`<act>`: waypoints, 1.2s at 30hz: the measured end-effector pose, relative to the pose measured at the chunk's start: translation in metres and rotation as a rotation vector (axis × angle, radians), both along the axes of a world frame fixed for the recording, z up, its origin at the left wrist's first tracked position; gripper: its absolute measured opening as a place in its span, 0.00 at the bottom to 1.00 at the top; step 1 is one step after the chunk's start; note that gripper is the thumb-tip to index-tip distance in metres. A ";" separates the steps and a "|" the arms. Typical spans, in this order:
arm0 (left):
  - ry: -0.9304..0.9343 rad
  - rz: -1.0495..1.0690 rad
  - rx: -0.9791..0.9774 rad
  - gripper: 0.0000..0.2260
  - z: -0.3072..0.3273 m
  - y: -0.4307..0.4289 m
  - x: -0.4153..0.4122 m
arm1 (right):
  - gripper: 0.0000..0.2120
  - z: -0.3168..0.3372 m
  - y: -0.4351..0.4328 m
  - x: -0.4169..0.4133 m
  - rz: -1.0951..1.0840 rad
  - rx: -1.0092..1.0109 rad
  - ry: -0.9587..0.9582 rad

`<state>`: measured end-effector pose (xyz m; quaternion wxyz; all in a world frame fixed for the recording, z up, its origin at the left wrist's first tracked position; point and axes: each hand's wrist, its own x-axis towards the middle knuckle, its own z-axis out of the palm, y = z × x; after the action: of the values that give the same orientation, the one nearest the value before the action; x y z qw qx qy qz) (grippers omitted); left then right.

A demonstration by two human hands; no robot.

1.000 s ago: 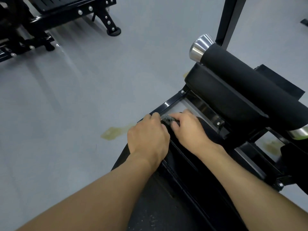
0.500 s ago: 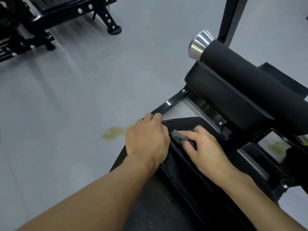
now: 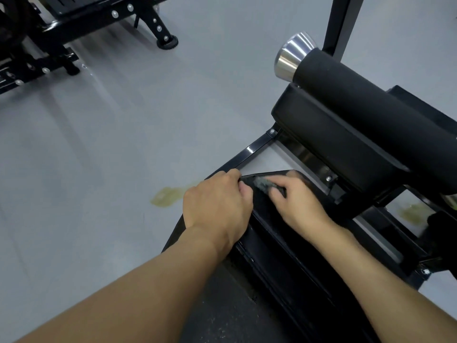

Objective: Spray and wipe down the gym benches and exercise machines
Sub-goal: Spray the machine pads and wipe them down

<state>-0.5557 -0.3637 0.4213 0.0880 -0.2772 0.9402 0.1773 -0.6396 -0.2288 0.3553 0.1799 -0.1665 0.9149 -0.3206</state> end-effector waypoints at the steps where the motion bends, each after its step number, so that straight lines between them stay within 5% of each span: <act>1: -0.001 0.004 0.000 0.14 0.000 0.000 0.001 | 0.14 -0.008 -0.011 -0.012 -0.025 0.024 -0.003; 36: -0.004 -0.001 0.016 0.14 0.002 -0.001 0.001 | 0.12 -0.033 0.014 -0.041 -0.011 0.138 0.105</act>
<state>-0.5552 -0.3651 0.4234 0.0923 -0.2762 0.9387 0.1843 -0.6801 -0.2150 0.3220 0.1410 -0.1654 0.9439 -0.2487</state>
